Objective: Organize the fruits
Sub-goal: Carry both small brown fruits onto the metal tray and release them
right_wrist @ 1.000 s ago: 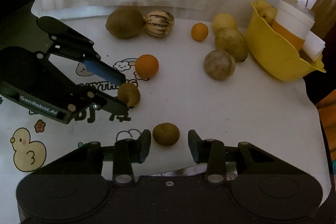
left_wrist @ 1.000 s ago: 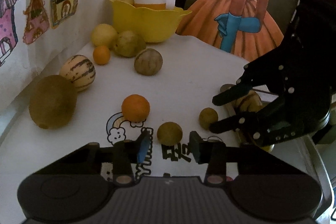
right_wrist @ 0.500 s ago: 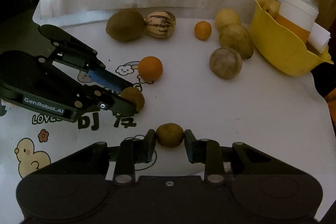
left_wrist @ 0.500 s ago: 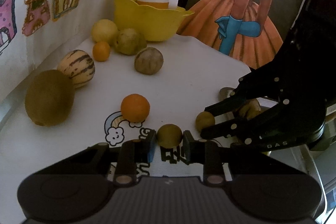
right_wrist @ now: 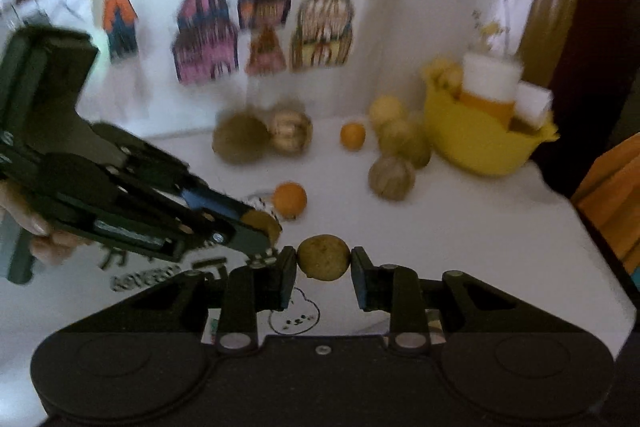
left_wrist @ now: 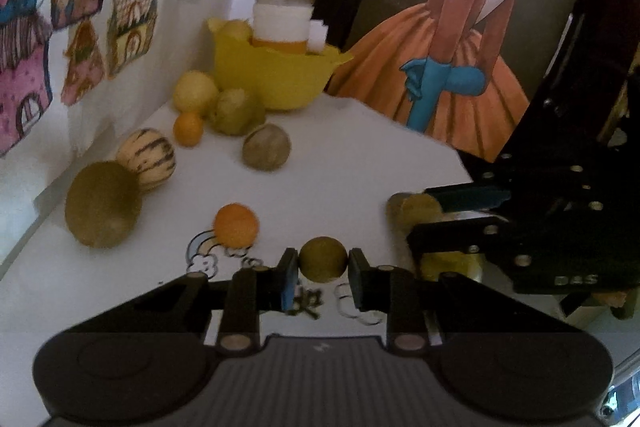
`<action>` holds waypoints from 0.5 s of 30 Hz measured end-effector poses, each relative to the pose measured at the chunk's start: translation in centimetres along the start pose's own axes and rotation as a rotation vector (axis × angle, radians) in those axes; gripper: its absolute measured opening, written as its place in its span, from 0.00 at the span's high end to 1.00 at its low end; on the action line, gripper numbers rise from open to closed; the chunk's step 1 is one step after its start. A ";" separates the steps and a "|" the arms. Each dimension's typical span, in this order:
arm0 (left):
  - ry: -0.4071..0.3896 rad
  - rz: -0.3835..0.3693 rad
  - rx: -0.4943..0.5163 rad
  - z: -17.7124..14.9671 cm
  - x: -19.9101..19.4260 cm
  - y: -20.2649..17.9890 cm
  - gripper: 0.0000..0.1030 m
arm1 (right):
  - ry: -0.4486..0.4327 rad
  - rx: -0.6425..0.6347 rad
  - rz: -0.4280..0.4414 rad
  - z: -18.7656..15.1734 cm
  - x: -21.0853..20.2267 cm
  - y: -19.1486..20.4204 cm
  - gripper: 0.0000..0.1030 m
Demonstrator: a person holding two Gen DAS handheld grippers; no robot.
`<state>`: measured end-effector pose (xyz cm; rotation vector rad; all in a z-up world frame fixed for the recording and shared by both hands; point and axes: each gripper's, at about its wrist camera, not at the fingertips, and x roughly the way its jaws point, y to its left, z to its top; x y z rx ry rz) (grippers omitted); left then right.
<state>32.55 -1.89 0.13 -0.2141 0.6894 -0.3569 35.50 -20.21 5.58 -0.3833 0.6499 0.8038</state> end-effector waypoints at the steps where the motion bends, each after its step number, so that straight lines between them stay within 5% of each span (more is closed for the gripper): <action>1: -0.007 -0.005 0.002 0.1 -0.3 -0.5 0.72 | -0.016 0.002 -0.009 0.1 -1.0 0.1 0.69; 15: -0.015 -0.057 0.057 -0.6 -2.1 -7.0 0.72 | -0.118 0.110 -0.226 -4.7 -11.0 0.2 0.69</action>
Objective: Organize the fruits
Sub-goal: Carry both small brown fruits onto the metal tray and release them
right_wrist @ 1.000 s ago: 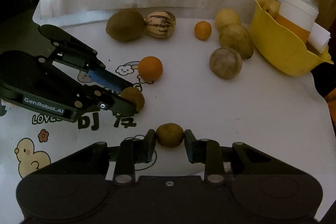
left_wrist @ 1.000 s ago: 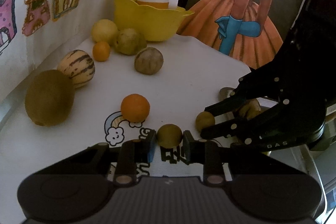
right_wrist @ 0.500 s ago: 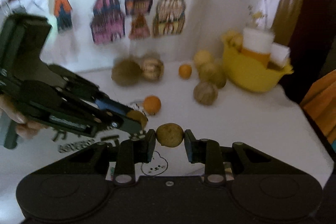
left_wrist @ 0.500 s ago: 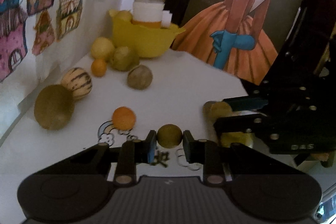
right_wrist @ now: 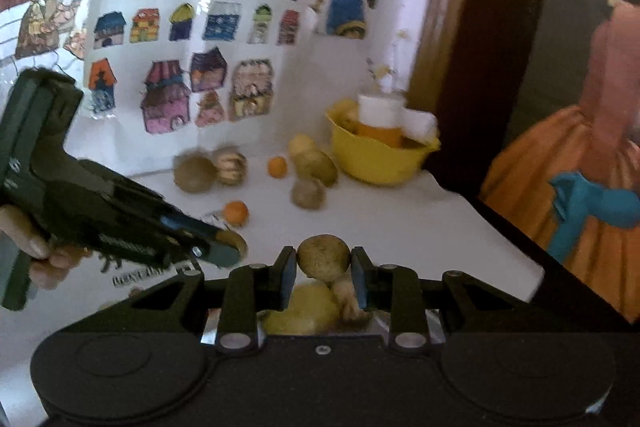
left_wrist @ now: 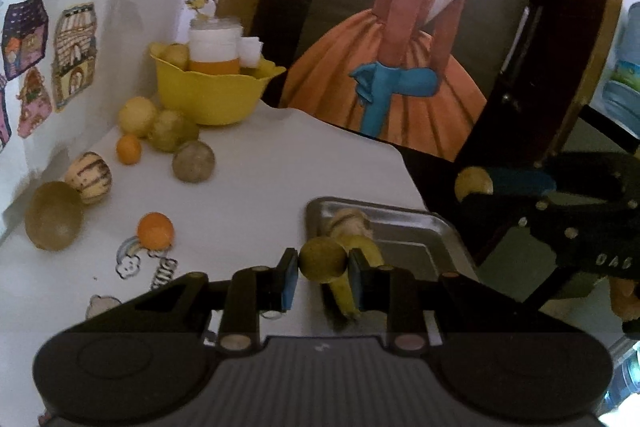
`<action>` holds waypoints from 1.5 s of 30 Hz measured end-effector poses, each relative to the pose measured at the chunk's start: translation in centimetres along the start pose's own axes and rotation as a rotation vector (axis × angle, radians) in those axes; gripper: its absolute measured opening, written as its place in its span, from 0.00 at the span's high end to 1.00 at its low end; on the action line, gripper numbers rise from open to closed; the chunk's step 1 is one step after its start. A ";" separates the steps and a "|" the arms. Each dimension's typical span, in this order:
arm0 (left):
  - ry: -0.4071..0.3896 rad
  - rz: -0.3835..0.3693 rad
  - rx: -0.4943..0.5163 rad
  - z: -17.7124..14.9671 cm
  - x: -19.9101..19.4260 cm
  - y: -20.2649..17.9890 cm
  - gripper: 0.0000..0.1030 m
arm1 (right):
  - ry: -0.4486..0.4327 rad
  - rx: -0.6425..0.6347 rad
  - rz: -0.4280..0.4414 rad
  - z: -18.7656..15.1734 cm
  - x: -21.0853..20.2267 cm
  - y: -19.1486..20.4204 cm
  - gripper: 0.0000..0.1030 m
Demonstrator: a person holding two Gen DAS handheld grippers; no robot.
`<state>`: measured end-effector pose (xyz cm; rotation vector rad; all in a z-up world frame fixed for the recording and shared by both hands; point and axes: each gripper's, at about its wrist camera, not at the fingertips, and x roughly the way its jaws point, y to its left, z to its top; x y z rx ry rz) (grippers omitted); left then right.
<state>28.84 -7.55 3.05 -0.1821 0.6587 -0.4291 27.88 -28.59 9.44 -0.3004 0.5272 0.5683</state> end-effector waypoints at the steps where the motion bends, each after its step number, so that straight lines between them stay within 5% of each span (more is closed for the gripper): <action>1: 0.005 -0.001 0.002 -0.2 -0.1 -0.3 0.72 | 0.008 0.015 -0.008 -0.7 -0.1 -0.1 0.69; 17: 0.081 0.025 0.011 -3.7 0.3 -3.7 0.72 | 0.052 0.145 -0.076 -8.4 0.1 1.9 0.69; 45: 0.129 0.040 0.006 -5.6 4.5 -4.0 0.72 | 0.074 0.300 -0.180 -11.1 3.2 1.0 0.69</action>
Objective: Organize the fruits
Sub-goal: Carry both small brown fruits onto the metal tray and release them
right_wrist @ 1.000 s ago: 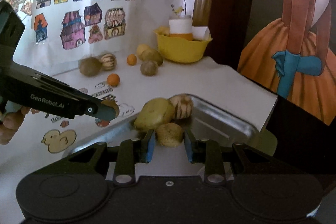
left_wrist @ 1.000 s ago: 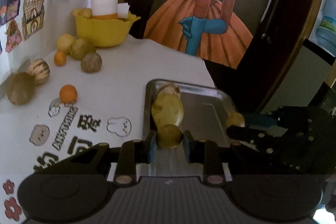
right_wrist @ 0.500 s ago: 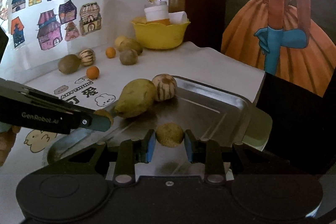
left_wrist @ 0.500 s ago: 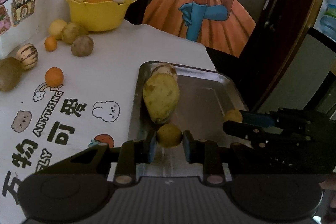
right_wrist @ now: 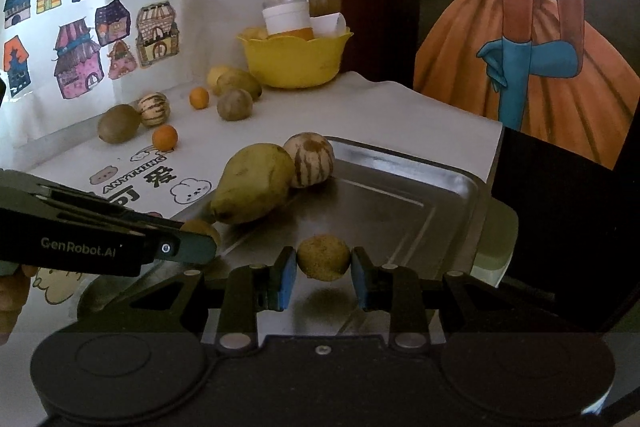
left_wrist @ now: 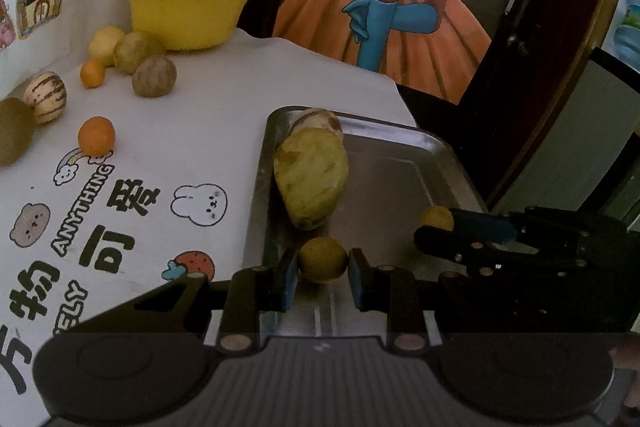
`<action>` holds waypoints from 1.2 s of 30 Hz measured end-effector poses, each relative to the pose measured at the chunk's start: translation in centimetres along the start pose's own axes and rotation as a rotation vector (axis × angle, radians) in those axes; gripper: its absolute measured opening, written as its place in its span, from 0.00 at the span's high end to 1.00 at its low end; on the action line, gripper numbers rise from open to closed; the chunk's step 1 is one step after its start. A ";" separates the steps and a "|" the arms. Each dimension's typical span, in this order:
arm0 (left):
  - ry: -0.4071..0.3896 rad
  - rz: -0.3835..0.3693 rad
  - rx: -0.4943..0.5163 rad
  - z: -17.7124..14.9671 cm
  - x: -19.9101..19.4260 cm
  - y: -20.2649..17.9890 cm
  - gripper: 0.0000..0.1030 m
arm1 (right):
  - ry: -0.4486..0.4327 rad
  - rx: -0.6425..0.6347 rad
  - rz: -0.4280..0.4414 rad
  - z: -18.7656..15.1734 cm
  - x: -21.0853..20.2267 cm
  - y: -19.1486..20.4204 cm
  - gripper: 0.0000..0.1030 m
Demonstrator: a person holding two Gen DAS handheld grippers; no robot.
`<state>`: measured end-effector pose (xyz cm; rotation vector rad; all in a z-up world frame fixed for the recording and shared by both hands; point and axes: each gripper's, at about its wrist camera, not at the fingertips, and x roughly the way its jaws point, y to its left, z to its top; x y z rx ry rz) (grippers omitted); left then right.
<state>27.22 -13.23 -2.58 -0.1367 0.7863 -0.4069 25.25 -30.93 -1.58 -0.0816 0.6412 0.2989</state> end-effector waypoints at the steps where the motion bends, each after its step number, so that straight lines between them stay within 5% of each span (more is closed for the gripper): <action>1: 0.002 0.000 -0.001 0.0 0.1 0.0 0.71 | 0.001 0.002 -0.001 0.0 0.1 -0.1 0.69; 15: 0.013 -0.004 -0.028 0.0 0.1 0.5 0.71 | 0.015 0.007 -0.014 -0.4 0.5 -0.3 0.69; 22: 0.024 -0.027 -0.094 -0.4 -0.6 1.1 0.62 | 0.012 0.002 -0.013 -0.5 -0.4 -0.2 0.63; 24: 0.012 -0.031 -0.109 -0.4 -1.2 1.3 0.55 | 0.003 0.002 -0.018 -0.5 -1.2 -0.2 0.59; 28: -0.038 -0.025 -0.142 -0.5 -3.4 1.1 0.15 | -0.022 0.010 -0.023 -0.5 -3.4 0.1 0.39; 36: -0.114 -0.012 -0.148 -1.3 -8.6 0.6 0.01 | -0.064 0.017 -0.026 -1.1 -8.6 1.5 0.05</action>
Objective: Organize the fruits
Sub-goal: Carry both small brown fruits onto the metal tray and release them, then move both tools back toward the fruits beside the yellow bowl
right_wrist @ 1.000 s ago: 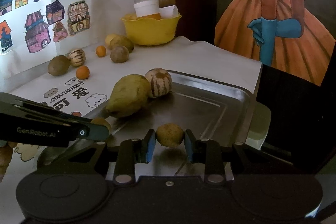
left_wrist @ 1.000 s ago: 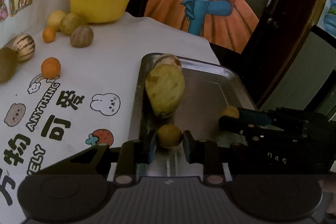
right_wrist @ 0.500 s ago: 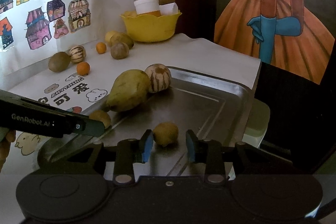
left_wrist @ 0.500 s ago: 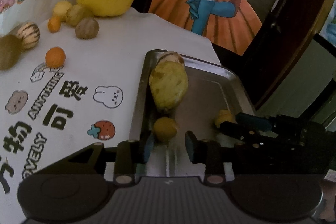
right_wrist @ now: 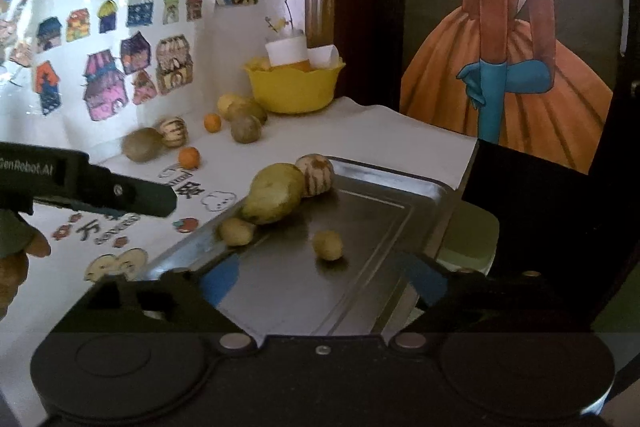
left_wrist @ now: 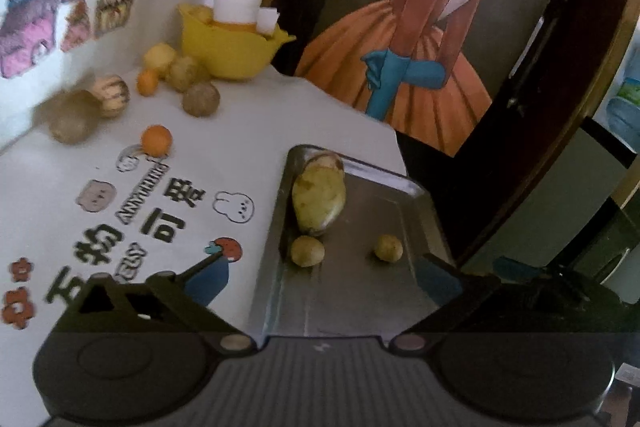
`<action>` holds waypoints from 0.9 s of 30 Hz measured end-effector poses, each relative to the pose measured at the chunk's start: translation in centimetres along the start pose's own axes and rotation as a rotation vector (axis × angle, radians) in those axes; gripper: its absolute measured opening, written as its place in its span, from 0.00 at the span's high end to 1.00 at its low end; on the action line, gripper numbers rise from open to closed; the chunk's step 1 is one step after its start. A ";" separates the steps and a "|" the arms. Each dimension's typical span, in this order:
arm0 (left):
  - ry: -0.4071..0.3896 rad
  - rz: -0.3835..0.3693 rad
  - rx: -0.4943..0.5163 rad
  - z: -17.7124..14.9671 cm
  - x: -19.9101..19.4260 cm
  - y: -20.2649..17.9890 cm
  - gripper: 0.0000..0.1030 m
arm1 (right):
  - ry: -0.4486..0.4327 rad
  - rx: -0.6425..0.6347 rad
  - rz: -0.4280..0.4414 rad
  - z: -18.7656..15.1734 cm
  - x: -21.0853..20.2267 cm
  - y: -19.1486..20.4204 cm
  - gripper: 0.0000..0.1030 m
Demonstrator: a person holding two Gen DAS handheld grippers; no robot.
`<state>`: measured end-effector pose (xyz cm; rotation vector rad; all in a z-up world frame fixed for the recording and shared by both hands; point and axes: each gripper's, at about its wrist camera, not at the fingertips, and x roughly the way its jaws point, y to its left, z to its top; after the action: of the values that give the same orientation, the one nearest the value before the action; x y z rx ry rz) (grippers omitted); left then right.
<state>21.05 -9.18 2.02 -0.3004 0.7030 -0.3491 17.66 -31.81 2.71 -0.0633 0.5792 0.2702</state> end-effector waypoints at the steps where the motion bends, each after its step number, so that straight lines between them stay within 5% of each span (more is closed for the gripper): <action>1: -0.002 0.003 0.005 -0.1 -0.7 0.0 0.01 | 0.000 0.000 -0.004 -0.1 -0.6 0.2 0.02; 11: 0.000 0.138 0.094 -2.1 -7.3 0.2 0.00 | 0.019 -0.017 -0.028 -1.1 -7.3 4.2 0.01; 19: 0.079 0.223 0.088 -2.8 -12.2 4.1 0.00 | 0.172 0.050 0.147 -0.6 -10.1 8.5 0.01; 27: 0.108 0.292 0.084 -2.0 -14.9 7.9 0.00 | 0.221 -0.171 0.183 2.0 -9.5 13.8 0.01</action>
<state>10.80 3.71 6.05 -0.0973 0.8241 -0.1171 7.35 -20.53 9.84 -0.2083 0.7822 0.4947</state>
